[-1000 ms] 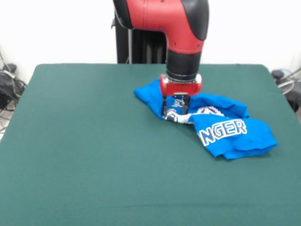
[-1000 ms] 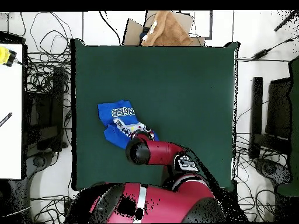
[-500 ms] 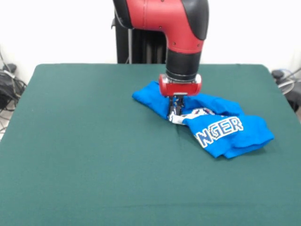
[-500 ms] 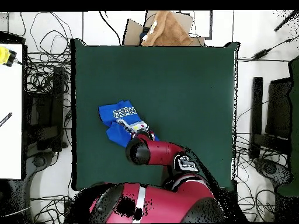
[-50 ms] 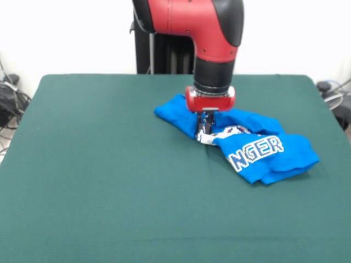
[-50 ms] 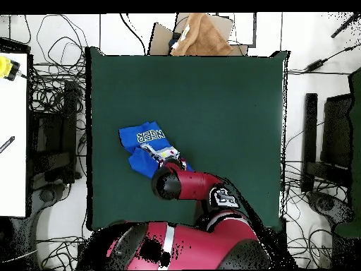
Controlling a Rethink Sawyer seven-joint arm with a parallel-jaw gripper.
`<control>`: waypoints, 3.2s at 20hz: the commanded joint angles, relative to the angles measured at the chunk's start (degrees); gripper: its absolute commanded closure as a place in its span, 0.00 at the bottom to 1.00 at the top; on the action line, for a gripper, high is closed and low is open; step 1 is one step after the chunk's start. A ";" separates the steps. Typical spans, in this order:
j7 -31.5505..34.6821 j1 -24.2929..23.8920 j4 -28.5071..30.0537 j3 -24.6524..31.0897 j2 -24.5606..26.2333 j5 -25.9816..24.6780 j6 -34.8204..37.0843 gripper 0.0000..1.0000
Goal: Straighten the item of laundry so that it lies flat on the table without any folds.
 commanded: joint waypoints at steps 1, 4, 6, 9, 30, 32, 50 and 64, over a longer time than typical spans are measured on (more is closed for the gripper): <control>8.59 1.15 -2.59 4.65 10.37 -0.45 -0.41 1.00; 8.11 4.98 -3.42 -0.62 8.88 -0.95 -2.11 1.00; 5.20 3.99 -4.48 -1.63 7.61 -3.25 -0.71 1.00; -0.50 -0.35 -6.59 -0.29 4.49 -6.76 5.86 1.00; -8.62 -13.23 -11.63 10.17 -5.92 -17.33 27.54 1.00; -8.77 -13.33 -12.37 10.97 -7.03 -17.43 30.45 1.00; -8.42 -12.08 -12.75 14.60 -20.22 -17.36 49.65 1.00; -8.20 -15.30 -10.65 18.09 -20.04 -19.32 46.02 1.00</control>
